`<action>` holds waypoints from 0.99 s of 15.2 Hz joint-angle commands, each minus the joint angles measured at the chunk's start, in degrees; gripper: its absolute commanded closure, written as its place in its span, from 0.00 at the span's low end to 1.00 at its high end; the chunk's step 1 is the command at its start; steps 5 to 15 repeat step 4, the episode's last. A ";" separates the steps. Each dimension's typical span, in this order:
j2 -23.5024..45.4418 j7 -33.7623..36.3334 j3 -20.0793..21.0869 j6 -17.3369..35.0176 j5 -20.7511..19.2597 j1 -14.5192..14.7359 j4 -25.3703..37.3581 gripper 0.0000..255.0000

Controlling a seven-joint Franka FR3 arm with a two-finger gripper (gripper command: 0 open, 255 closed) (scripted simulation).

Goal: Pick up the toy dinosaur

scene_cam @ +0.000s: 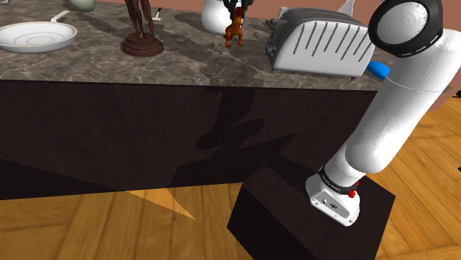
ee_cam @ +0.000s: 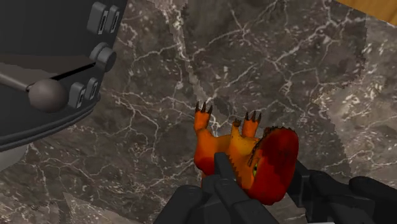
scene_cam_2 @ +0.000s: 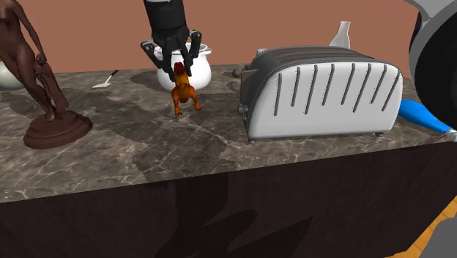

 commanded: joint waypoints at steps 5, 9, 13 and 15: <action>1.46 -0.34 0.06 -2.99 -0.24 0.25 4.43 1.00; 1.46 -0.34 0.06 -2.99 -0.24 0.25 4.43 1.00; 1.46 -0.34 0.06 -2.99 -0.24 0.25 4.43 1.00; 1.46 -0.34 0.06 -2.99 -0.24 0.25 4.43 1.00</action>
